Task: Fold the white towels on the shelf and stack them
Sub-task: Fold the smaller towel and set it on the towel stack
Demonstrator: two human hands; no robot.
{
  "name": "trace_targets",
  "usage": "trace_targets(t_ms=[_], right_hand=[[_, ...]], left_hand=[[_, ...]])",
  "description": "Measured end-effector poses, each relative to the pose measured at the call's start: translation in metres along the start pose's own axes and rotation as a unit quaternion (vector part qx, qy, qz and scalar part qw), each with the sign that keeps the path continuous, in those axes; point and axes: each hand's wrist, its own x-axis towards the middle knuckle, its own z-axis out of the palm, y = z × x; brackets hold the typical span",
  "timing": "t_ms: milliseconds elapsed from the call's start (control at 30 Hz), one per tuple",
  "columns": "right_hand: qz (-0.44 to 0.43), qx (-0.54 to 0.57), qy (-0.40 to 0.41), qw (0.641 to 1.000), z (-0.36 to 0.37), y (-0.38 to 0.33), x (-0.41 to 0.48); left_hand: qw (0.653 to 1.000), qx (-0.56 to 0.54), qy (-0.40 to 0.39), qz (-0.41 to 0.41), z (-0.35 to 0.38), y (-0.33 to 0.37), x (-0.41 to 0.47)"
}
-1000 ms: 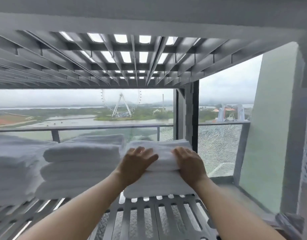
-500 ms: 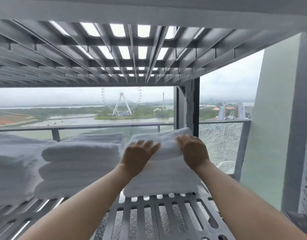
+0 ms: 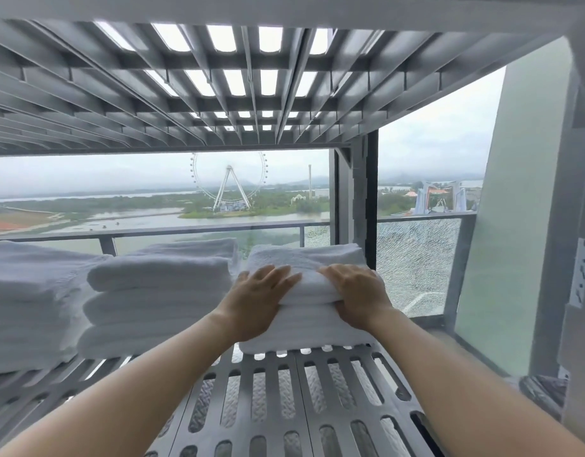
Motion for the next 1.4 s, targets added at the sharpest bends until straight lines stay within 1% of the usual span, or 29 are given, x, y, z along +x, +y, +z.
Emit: trace_targets(t_ms=[67,167,233,433,633,733,900,1000,1033,1100,1133,1167,1200,1233,1300,1333,1400], right_hand=[[-0.004,0.006,-0.004,1.000,0.001,0.001,-0.003],[-0.012,0.001,-0.027,1.000,0.003,0.000,-0.008],[-0.020,-0.016,-0.039,0.999,0.005,0.000,-0.012],[-0.045,-0.083,-0.035,0.995,0.014,0.004,-0.012],[-0.029,-0.097,-0.034,0.994,0.023,0.003,-0.001],[0.002,-0.100,-0.040,0.994,0.024,0.010,0.004],[0.019,-0.072,-0.042,0.996,0.028,0.009,0.010],[0.022,-0.029,-0.070,0.997,0.020,0.007,0.011],[0.027,-0.004,-0.074,0.997,0.014,0.005,0.014],[0.046,0.049,-0.059,0.996,0.001,-0.002,0.026],[0.055,0.070,-0.046,0.995,-0.003,-0.007,0.033],[0.062,0.090,-0.037,0.993,-0.006,-0.013,0.040],[0.066,0.111,-0.033,0.991,-0.007,-0.019,0.046],[0.066,0.129,-0.032,0.989,-0.006,-0.025,0.052],[0.067,0.154,-0.037,0.985,-0.003,-0.033,0.064],[0.067,0.160,-0.048,0.984,-0.002,-0.034,0.071],[0.068,0.164,-0.088,0.980,0.000,-0.032,0.085]], left_hand=[[1.000,0.025,-0.010,0.011,0.004,-0.001,-0.005],[0.995,0.092,-0.041,0.025,0.006,-0.005,-0.005],[0.993,0.102,-0.044,0.026,0.005,-0.006,-0.002],[0.994,0.054,-0.099,-0.013,0.000,-0.012,0.013],[0.994,0.029,-0.088,-0.051,0.008,-0.012,0.015],[0.994,0.041,-0.073,-0.064,0.013,0.000,0.018],[0.994,0.055,-0.078,-0.061,0.012,0.000,0.017],[0.994,0.012,-0.079,-0.072,0.017,0.007,0.007],[0.995,0.000,-0.064,-0.075,0.017,0.009,0.006],[0.996,-0.027,0.002,-0.088,0.011,0.008,0.012],[0.993,-0.052,0.038,-0.101,0.006,0.005,0.019],[0.988,-0.086,0.057,-0.118,0.000,0.000,0.027],[0.981,-0.125,0.055,-0.135,-0.004,-0.005,0.037],[0.976,-0.156,0.033,-0.145,-0.007,-0.011,0.046],[0.973,-0.175,-0.019,-0.148,-0.010,-0.025,0.067],[0.972,-0.179,-0.032,-0.149,-0.012,-0.031,0.075],[0.970,-0.193,-0.063,-0.136,-0.012,-0.040,0.089]])
